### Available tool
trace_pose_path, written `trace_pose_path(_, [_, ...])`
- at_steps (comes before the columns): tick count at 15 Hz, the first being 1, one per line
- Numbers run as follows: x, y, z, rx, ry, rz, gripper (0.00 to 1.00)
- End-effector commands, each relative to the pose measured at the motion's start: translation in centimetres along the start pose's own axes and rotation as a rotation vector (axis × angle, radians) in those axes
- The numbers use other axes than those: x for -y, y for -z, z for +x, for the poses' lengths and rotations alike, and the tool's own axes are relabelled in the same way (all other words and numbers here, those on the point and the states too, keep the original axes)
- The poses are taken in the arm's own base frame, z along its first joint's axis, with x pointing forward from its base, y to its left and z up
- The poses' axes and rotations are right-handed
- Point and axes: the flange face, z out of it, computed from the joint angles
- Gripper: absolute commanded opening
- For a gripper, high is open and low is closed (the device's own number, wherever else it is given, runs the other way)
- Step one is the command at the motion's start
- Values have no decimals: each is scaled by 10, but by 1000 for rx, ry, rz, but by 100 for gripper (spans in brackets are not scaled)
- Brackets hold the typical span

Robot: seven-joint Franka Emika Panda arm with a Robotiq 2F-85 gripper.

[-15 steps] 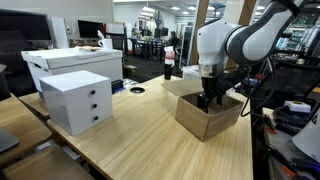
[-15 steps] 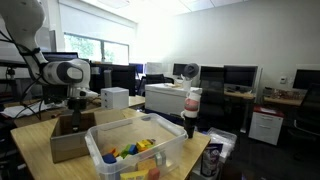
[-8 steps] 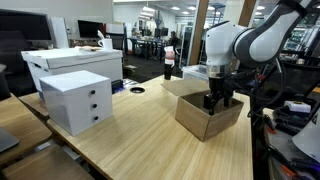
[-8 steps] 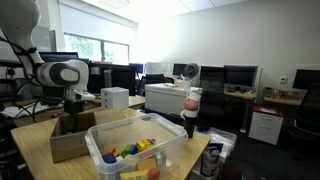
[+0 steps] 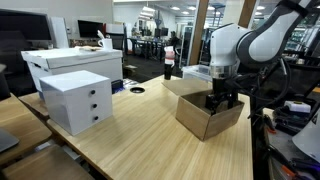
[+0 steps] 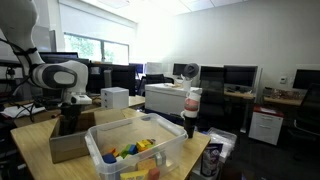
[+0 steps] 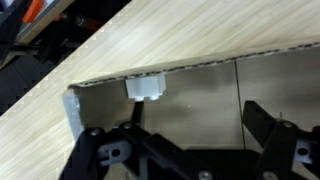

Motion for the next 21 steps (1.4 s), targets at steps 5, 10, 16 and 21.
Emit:
trace_pose_path(5, [-6, -6, 5, 15, -54, 71, 100])
trace_pose_path(10, [-10, -11, 2, 48, -95, 81, 100])
trace_pose_path(16, [-9, -20, 2, 56, -98, 76, 100])
trace_pose_path(21, [-9, -28, 2, 63, -95, 75, 100])
